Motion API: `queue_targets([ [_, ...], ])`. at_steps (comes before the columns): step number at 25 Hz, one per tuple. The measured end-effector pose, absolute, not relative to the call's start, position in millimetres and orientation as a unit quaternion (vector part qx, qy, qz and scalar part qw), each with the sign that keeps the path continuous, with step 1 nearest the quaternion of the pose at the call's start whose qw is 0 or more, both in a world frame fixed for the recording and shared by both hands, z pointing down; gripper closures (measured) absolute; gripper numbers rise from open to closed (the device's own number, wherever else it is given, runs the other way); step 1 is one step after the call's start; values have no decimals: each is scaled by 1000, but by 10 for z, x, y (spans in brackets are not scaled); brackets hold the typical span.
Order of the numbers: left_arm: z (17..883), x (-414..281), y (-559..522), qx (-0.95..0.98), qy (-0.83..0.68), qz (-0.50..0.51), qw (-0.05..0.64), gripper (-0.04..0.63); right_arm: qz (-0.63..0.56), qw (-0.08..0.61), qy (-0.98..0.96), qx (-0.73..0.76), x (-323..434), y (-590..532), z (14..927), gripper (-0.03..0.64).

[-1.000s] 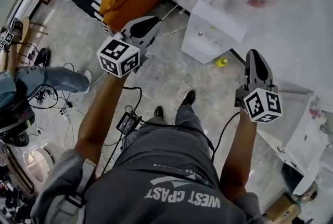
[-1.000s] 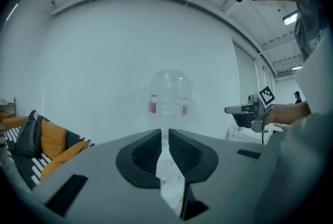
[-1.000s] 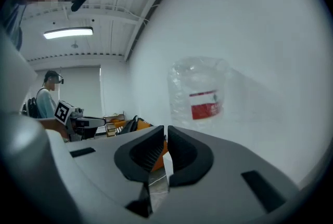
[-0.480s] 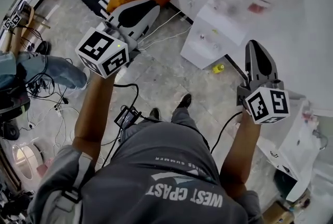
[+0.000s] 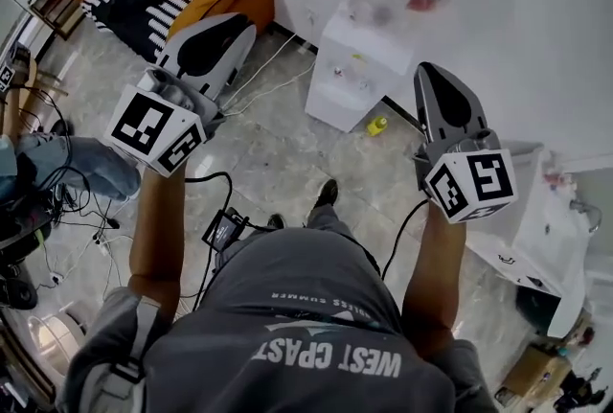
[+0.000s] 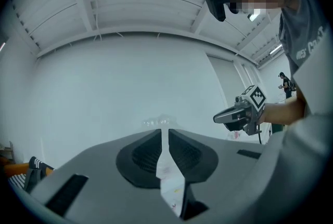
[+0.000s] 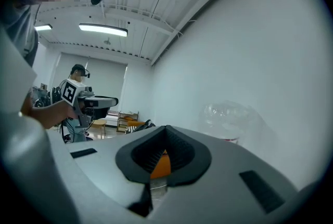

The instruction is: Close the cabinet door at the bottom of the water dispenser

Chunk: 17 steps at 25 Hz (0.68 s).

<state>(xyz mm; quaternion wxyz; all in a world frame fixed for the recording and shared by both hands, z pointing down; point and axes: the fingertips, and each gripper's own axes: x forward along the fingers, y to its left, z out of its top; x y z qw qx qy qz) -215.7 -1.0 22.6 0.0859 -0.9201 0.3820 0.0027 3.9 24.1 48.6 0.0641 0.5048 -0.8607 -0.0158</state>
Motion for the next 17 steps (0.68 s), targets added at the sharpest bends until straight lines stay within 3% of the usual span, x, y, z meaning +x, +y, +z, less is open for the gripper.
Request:
queue_targets([
  [17, 231, -2180, 48, -923, 375, 3, 80, 541, -14, 68, -850, 522, 92, 306, 419, 589],
])
